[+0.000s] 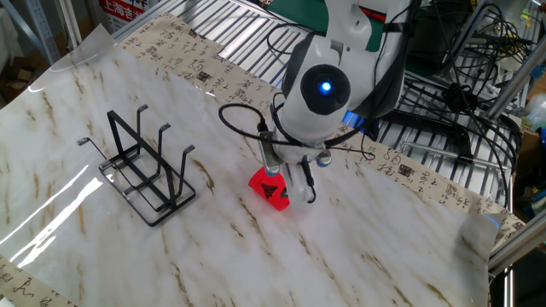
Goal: Put the cup on the cup rack
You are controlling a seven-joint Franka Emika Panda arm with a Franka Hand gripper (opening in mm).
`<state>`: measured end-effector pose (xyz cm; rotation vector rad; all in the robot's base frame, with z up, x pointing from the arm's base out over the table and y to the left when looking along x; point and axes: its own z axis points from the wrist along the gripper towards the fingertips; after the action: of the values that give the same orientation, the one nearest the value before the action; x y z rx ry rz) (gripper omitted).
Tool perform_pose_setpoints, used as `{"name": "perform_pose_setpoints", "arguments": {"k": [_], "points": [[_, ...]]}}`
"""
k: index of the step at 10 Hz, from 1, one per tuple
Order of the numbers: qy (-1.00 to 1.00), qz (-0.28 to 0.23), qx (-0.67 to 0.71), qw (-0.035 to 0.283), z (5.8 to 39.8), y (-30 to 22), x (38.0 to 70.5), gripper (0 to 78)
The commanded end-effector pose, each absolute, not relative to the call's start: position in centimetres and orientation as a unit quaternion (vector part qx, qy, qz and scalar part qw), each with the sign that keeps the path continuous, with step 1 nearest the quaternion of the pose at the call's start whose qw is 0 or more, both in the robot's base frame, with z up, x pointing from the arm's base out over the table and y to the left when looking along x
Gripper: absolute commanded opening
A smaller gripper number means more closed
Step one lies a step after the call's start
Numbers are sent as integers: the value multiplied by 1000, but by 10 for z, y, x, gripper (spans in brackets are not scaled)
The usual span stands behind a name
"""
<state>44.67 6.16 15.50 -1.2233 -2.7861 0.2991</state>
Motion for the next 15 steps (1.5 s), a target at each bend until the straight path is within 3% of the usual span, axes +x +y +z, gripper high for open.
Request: {"name": "perform_pose_setpoints", "arguments": {"k": [1, 15], "points": [[-805, 42, -591, 14, 146, 69, 429, 774], [-727, 26, -683, -59, 115, 92, 455, 774]]}}
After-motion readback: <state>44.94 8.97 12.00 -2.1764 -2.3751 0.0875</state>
